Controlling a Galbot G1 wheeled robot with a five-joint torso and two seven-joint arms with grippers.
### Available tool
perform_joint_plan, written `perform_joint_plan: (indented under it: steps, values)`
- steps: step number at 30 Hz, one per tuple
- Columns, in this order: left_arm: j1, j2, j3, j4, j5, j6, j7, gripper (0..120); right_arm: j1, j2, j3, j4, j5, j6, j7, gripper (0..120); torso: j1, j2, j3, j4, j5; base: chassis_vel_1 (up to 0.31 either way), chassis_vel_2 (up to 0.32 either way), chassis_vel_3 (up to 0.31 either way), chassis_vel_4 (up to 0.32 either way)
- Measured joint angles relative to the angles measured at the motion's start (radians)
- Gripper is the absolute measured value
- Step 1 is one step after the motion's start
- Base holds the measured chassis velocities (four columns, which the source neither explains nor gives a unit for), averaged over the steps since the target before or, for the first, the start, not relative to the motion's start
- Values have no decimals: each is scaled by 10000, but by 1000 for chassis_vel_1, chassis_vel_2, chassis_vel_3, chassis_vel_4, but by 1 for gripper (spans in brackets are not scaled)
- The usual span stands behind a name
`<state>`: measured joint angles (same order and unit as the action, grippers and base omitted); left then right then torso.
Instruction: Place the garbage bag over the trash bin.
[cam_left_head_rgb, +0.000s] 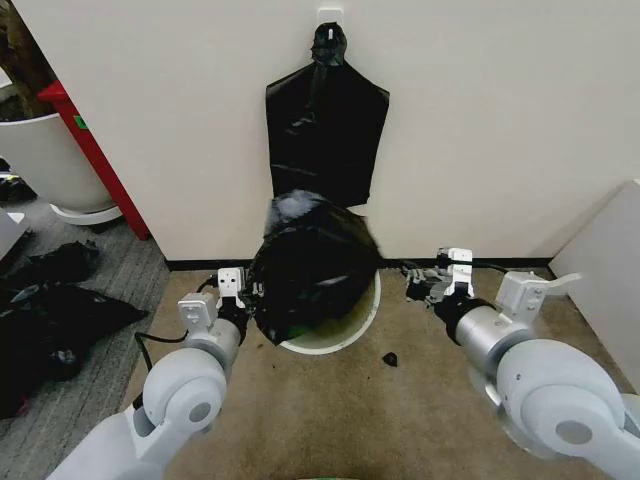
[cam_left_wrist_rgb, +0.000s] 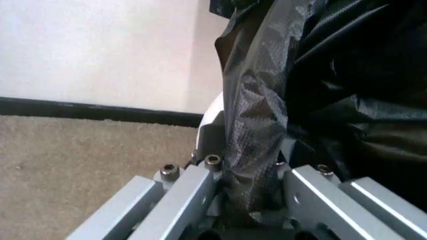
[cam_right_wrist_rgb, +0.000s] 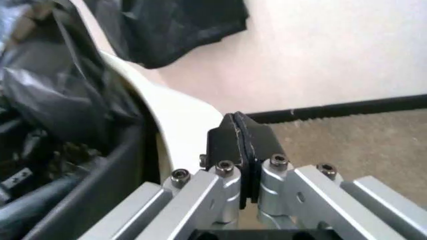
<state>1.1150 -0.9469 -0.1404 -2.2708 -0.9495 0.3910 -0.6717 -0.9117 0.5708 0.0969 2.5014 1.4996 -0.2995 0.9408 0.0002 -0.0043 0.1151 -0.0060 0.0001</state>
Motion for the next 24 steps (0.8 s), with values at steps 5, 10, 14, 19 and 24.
perform_joint_plan:
  steps: [5, 10, 14, 19, 24]
  values:
    - [25, -142, -9, 51, 137, -53, 100, 0, 72, -116, 691, -19, 339, -306, 30, 0, 0, 0, 0, -1, 1, 0, 0, 0, 0]
    - [92, -155, 155, 183, 713, -225, 470, 0, 379, -212, 943, -10, 496, -233, -522, 10, 0, 0, 0, 2, -2, 0, 0, 0, 0]
    - [112, -93, 377, 184, 999, -267, 670, 0, 504, -291, 678, -10, -389, -246, -1680, 23, 0, 0, 0, -1, 0, 0, 0, 0, 0]
    - [-91, 101, 555, 237, 1326, -292, 833, 0, 865, -77, 185, -10, -1049, -587, -2787, 41, 0, 0, 0, 1, -1, 0, 0, 0, 0]
    - [-251, 253, 553, 262, 1628, -387, 955, 0, 703, 50, -118, -11, -1446, -1013, -2820, 60, 0, 0, 0, -1, -1, 0, 0, 0, 0]
